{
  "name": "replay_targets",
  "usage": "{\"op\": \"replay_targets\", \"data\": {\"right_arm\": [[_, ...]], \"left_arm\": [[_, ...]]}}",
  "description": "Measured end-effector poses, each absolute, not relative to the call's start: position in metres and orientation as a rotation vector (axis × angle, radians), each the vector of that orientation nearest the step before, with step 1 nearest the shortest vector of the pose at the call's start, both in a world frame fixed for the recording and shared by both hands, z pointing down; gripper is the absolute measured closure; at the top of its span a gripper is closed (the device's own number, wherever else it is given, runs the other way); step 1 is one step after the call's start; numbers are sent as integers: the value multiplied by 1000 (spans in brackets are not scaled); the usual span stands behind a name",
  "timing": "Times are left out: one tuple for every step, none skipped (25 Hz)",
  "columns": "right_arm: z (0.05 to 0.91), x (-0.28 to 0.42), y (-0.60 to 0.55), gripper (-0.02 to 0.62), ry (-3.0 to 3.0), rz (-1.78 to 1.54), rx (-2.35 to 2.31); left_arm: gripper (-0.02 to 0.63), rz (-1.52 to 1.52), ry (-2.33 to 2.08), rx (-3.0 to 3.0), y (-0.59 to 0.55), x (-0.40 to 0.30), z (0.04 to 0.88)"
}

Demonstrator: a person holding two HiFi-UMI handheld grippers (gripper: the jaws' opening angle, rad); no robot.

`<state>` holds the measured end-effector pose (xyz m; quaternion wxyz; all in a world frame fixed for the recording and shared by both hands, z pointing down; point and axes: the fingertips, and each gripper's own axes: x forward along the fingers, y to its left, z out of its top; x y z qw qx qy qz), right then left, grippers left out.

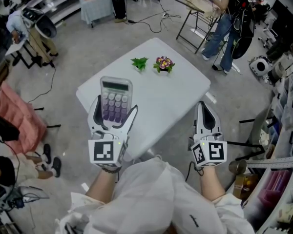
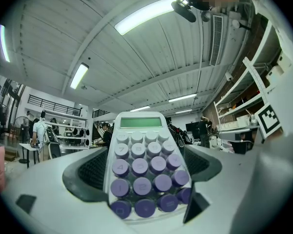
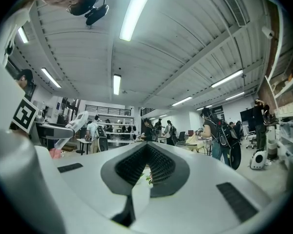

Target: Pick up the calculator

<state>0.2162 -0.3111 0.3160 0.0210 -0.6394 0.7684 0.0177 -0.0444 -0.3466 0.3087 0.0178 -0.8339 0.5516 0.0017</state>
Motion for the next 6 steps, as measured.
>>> {"op": "replay_targets", "data": {"right_arm": [[316,216,-311,578,2382,56,-1982],[315,216,-310,578,2382,57,-1982],[315,217,-310,578,2382,58,-1983],[315,217,-309,578,2382,60,-1983],[315,217,-309,578,2382,61,-1983],[315,217,-309,578,2382,63,-1982]], "left_arm": [[114,-1,1714,-2592,-346,-44,310],[114,-7,1716,-2593,-346,-44,311],[114,-12,1721,-2592,-346,-44,312],[114,-15,1725,-2591,-346,-45,313],[114,-16,1729,-2590,-346,-45,313],[114,-17,1732,-2589,-346,-45,314]]}}
